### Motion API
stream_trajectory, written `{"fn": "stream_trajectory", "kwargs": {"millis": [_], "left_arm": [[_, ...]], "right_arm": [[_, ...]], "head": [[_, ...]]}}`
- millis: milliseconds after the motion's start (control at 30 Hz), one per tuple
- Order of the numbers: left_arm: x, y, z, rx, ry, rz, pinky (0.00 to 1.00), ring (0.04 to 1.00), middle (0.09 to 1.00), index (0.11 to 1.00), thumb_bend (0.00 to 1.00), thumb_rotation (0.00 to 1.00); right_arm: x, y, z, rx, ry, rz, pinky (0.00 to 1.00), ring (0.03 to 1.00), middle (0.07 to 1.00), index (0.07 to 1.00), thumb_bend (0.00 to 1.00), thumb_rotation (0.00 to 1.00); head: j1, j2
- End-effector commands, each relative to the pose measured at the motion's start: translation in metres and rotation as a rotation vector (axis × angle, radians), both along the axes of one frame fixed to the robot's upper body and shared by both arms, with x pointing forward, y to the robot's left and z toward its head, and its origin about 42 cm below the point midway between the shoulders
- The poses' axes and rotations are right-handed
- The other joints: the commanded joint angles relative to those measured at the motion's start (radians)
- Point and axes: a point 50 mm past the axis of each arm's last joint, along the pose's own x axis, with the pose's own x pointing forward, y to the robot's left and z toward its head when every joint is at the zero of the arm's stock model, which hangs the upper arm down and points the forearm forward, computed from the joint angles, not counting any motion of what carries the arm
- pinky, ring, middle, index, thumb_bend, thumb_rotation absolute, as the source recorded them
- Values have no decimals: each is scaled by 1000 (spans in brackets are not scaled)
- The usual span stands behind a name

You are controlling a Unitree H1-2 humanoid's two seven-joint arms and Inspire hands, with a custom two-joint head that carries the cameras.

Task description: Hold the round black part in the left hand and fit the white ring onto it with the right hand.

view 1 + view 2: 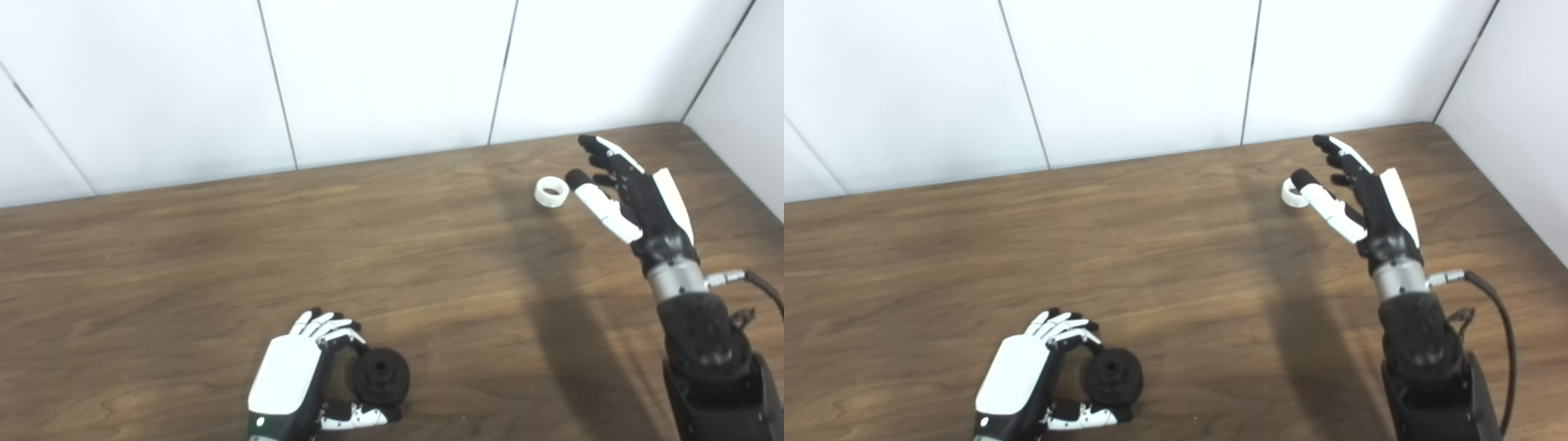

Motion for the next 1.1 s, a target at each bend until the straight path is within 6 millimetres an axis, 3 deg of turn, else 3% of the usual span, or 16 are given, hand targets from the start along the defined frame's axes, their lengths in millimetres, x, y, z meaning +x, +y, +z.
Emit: {"fn": "stream_trajectory", "kwargs": {"millis": [0,200,467,767,1067], "left_arm": [[-4,12,-7,52,32,14,931,842,752,485,523,50],[-5,18,-4,52,36,13,934,840,750,485,523,50],[-7,21,-3,38,53,24,926,836,747,485,522,50],[-7,21,-4,31,61,33,911,830,744,485,522,50],[-8,19,-1,47,64,31,917,835,744,485,523,50]], "right_arm": [[12,-6,19,-39,-45,-12,880,909,901,779,719,457],[45,-25,23,-228,28,-75,873,912,901,757,855,347],[89,-39,19,-351,138,-104,855,947,917,746,899,220],[125,-44,19,-474,242,-121,860,963,921,751,896,234],[150,-46,15,-520,331,-118,891,957,914,745,903,235]], "head": [[-9,-1],[-31,-3],[-35,-7],[-43,-14],[-46,-16]]}}
